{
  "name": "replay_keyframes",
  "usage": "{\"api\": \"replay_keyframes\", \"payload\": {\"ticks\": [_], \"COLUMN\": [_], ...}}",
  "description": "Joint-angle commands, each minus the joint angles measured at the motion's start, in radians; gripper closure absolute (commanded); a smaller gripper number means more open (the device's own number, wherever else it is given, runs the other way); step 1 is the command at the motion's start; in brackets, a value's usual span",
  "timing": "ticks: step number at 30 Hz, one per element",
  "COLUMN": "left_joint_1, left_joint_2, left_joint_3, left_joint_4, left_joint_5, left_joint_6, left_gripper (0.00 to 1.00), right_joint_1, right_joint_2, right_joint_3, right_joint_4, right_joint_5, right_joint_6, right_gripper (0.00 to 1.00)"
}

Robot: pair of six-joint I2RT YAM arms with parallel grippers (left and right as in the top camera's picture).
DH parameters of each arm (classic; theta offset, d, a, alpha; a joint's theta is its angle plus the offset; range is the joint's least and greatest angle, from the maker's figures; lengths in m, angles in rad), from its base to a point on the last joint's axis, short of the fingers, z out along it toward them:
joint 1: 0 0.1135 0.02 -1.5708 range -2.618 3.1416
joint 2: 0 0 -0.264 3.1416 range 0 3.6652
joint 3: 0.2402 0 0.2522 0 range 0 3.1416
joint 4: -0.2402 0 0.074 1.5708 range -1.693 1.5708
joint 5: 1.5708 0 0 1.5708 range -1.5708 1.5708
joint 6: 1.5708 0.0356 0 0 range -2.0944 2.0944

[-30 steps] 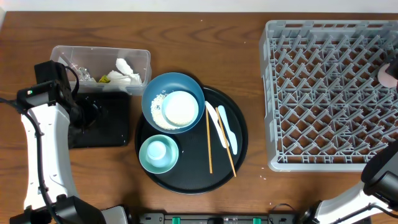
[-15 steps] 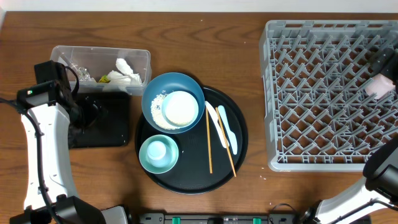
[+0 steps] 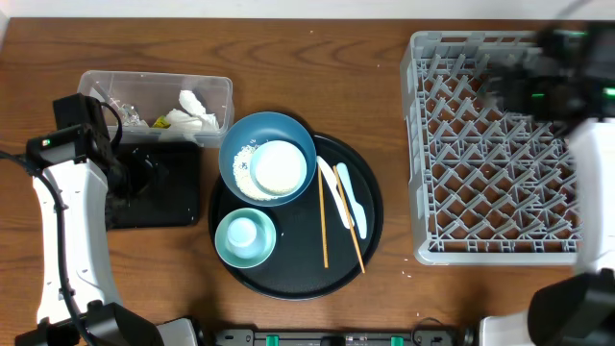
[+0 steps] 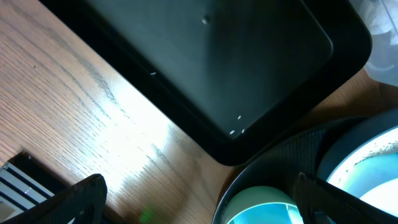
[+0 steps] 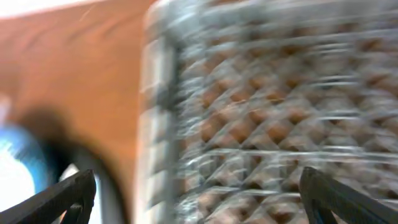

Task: Sort waste into correct bins and load items into the dishwasher rack
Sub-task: 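Reach the right gripper to the white cup and grasp it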

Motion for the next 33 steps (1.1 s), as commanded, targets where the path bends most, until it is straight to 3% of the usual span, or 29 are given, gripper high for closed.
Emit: {"api": "replay_keyframes", "payload": {"ticks": [1, 13, 23, 33], "left_joint_1": [0.002, 0.002, 0.002, 0.002], "left_joint_2": [-0.002, -0.002, -0.002, -0.002], "left_joint_3": [-0.010, -0.010, -0.010, -0.010], "left_joint_4": [-0.003, -0.003, -0.003, -0.003], "left_joint_5": [-0.009, -0.009, -0.009, -0.009], "left_joint_6": [0.010, 0.010, 0.010, 0.010], "left_gripper": [0.02, 0.00, 0.00, 0.00], "right_joint_1": [0.183, 0.760, 1.030, 1.168], "right_joint_2": [0.006, 0.130, 0.237, 0.306], "right_joint_3": [0.005, 0.005, 0.004, 0.004], "right_joint_4": [-0.056, -0.100, 0.018, 0.080], "right_joint_5": [-0.018, 0.034, 0.048, 0.098], "right_joint_6": [-0.036, -0.092, -0.103, -0.106], "right_gripper": [0.01, 0.02, 0.05, 0.05]}}
